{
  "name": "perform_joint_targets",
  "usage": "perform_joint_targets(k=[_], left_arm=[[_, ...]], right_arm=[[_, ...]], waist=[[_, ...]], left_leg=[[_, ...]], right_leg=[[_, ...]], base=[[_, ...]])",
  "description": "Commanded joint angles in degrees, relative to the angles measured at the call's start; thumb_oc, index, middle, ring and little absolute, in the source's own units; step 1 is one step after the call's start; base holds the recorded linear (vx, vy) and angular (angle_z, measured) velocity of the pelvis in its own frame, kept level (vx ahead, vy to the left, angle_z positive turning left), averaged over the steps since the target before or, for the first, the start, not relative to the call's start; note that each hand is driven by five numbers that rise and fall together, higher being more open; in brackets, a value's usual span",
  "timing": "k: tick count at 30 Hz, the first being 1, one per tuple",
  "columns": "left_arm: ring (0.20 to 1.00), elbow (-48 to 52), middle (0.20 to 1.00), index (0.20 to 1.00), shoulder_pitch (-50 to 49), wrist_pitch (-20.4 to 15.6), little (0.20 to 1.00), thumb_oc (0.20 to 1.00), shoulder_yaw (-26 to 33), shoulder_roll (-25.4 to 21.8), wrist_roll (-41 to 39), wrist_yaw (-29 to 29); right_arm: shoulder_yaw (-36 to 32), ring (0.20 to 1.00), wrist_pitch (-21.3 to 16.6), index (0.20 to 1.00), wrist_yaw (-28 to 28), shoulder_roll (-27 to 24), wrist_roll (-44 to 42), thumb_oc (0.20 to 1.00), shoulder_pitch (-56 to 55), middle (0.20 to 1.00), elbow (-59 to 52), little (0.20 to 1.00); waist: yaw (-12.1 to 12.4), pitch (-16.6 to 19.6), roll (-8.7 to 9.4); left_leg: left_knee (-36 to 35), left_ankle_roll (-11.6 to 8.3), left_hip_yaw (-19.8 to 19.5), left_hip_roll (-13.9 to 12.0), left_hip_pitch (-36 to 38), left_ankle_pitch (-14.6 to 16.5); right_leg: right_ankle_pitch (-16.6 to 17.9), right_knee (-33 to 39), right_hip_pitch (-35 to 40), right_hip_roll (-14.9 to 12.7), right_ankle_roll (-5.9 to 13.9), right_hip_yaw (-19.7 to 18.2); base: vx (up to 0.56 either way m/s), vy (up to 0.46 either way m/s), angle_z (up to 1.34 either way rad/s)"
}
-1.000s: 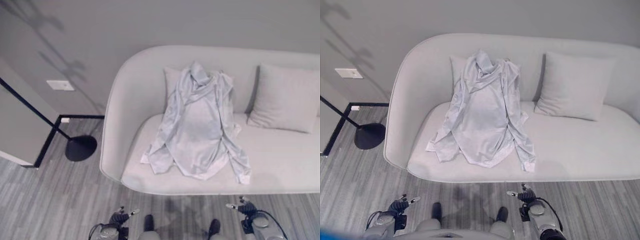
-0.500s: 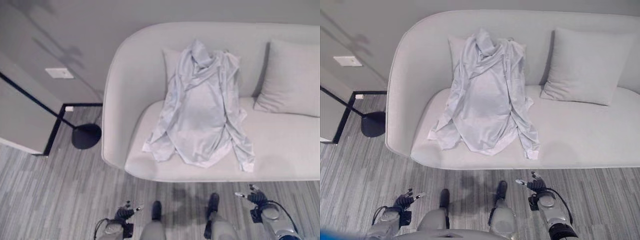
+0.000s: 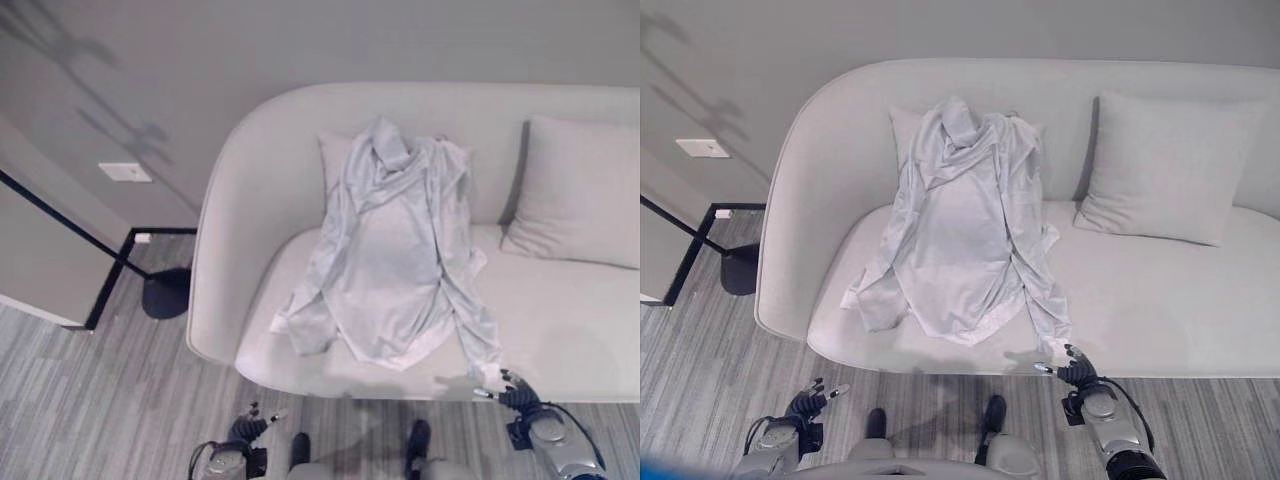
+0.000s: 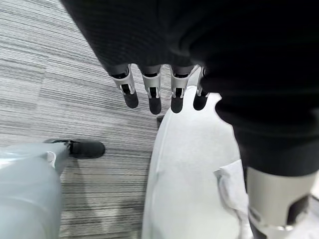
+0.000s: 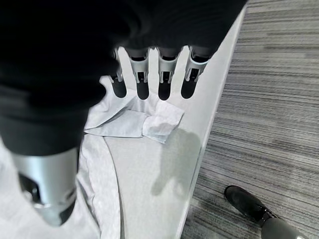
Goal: Hang the clothes on the sofa on the clothes rack.
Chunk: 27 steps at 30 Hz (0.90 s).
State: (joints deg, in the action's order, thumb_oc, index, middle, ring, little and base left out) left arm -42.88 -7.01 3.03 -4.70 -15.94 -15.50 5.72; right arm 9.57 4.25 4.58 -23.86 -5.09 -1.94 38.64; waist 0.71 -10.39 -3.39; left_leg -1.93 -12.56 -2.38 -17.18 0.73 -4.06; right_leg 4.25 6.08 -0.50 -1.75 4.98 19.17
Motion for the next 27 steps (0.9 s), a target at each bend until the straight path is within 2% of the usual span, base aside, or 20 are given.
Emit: perform_joint_targets(k=[1, 4, 6, 7, 8, 10, 11, 12, 15, 20, 25, 27], left_arm=[[1.0, 0.79, 1.0, 1.0, 2.16, -1.76, 1.0, 1.0, -1.54, -2.4, -1.09, -0.77], [1.0, 0.97, 1.0, 1.0, 2.46, -1.83, 1.0, 1.0, -1.53, -2.38, -1.19, -0.61], [1.0, 1.1, 1.0, 1.0, 3.14, -1.92, 1.0, 1.0, -1.77, -2.09, -1.07, -0.56], [1.0, 1.1, 1.0, 1.0, 3.14, -1.92, 1.0, 1.0, -1.76, -2.09, -1.06, -0.56], [1.0, 0.91, 1.0, 1.0, 3.46, -1.75, 1.0, 1.0, -2.31, -1.72, -1.08, -0.08], [1.0, 0.21, 1.0, 1.0, 4.21, -1.61, 1.0, 1.0, -3.14, -1.42, -0.88, 0.23], [1.0, 0.18, 1.0, 1.0, 4.24, -1.63, 1.0, 1.0, -3.16, -1.41, -0.88, 0.24], [1.0, -1.05, 1.0, 1.0, 5.02, -1.66, 1.0, 1.0, -3.84, -1.15, -0.92, 0.54], [1.0, -2.32, 1.0, 1.0, 5.49, -1.8, 1.0, 1.0, -4.25, -1.23, -0.75, 0.53], [1.0, -4.02, 1.0, 1.0, 4.85, -1.34, 1.0, 1.0, -4.17, -1.1, -0.62, 0.56], [1.0, -5.74, 1.0, 1.0, 4.54, -1.04, 1.0, 1.0, -4.62, -2.35, 0.53, 0.51], [1.0, -5.51, 1.0, 1.0, 4.59, -1.05, 1.0, 1.0, -4.5, -2.7, 0.43, 0.62]], right_arm=[[-0.95, 1.0, -2.44, 1.0, 0.15, -1.32, -0.93, 1.0, 0.6, 1.0, -3.5, 1.0], [-0.67, 1.0, -2.36, 1.0, 0.33, -1.68, -0.45, 1.0, 0.86, 1.0, -3.57, 1.0], [-0.24, 1.0, -2.28, 1.0, 0.43, -2.3, 0.51, 1.0, 1.13, 1.0, -3.39, 1.0], [-0.24, 1.0, -2.28, 1.0, 0.43, -2.31, 0.51, 1.0, 1.14, 1.0, -3.38, 1.0], [0.29, 1.0, -2.2, 1.0, 0.62, -2.57, 0.71, 1.0, 1.28, 1.0, -3.14, 1.0], [0.68, 1.0, -2.24, 1.0, 1.1, -2.37, 0.61, 1.0, 1.53, 1.0, -2.66, 1.0], [0.67, 1.0, -2.26, 1.0, 1.1, -2.36, 0.6, 1.0, 1.54, 1.0, -2.64, 1.0], [0.98, 1.0, -2.24, 1.0, 1.63, -2.06, 0.52, 1.0, 1.87, 1.0, -1.57, 1.0], [1.11, 1.0, -2.2, 1.0, 2.47, -1.5, 0.18, 1.0, 2.0, 1.0, -0.44, 1.0], [1.56, 1.0, -2.1, 1.0, 2.22, -0.44, 0.8, 1.0, 1.93, 1.0, -0.58, 1.0], [1.53, 1.0, -1.91, 1.0, 2.3, 0.96, 0.8, 1.0, 2.81, 1.0, -0.99, 1.0], [1.61, 1.0, -1.85, 1.0, 2.27, 1.07, 0.82, 1.0, 2.98, 1.0, -1.14, 1.0]], waist=[[1.04, -2.92, 1.32], [0.87, -3.21, 1.33], [0.95, -3.14, 1.22], [0.97, -3.12, 1.24], [1.14, -3.29, 1.71], [1.52, -3.39, 1.7], [1.45, -3.34, 1.73], [2.2, -3.76, 1.49], [2.7, -4.23, 0.91], [3.12, -3.84, 0.58], [2.43, -3.04, 2.72], [2.47, -2.83, 3.06]], left_leg=[[10.6, 3.25, 0.81, 2.83, 1.95, -5.56], [11.51, 3.61, 2.55, 2.46, 1.02, -5.77], [9.29, 4.37, 4.67, 2.58, -0.58, -3.05], [9.3, 4.41, 4.72, 2.63, -0.58, -3.0], [6.5, 4.75, 4.58, 4.44, -3.08, 1.67], [3.47, 4.26, 3.21, 6.44, -6.99, 0.4], [3.36, 4.26, 3.15, 6.5, -7.01, 0.33], [0.32, 3.8, 1.62, 8.45, -10.46, -2.29], [-1.9, 3.45, 1.69, 10.15, -14.14, -4.91], [-2.64, 3.98, 0.04, 11.2, -12.47, -5.27], [-2.18, 6.13, 2.97, 12.38, -8.99, -2.55], [-2.17, 6.57, 3.53, 12.61, -8.82, -2.04]], right_leg=[[-2.99, -1.08, 0.82, -2.92, 2.99, 1.22], [-3.59, -1.08, 1.12, -2.98, 2.7, 1.83], [-4.37, -1.08, 1.52, -3.38, 2.96, 2.28], [-4.38, -1.08, 1.5, -3.43, 3.0, 2.25], [-5.15, -1.08, 1.69, -4.07, 3.5, 1.97], [-5.55, -1.08, 1.53, -4.18, 3.95, 1.99], [-5.6, -1.08, 1.51, -4.23, 3.97, 2.06], [-6.1, -1.08, 2.05, -3.73, 4.11, 1.57], [-7.3, -1.08, 3.34, -2.79, 3.82, 0.68], [-7.92, -1.08, 5.05, -1.76, 3.33, -1.87], [-6.62, -1.08, 5.6, -4.32, 4.41, -4.11], [-6.3, -1.08, 5.35, -4.78, 4.7, -4.56]], base=[[0.05, -0.119, 0.05], [0.04, -0.064, 0.14], [0.07, -0.036, 0.12], [0.09, -0.014, 0.16], [0.07, 0.002, 0.15], [0.07, 0.011, 0.3], [0.09, 0.017, 0.25], [0.1, 0.017, 0.02], [0.1, 0.037, -0.25], [0.14, 0.129, -0.13], [0.14, 0.187, -0.23], [0.07, 0.131, -0.32]])
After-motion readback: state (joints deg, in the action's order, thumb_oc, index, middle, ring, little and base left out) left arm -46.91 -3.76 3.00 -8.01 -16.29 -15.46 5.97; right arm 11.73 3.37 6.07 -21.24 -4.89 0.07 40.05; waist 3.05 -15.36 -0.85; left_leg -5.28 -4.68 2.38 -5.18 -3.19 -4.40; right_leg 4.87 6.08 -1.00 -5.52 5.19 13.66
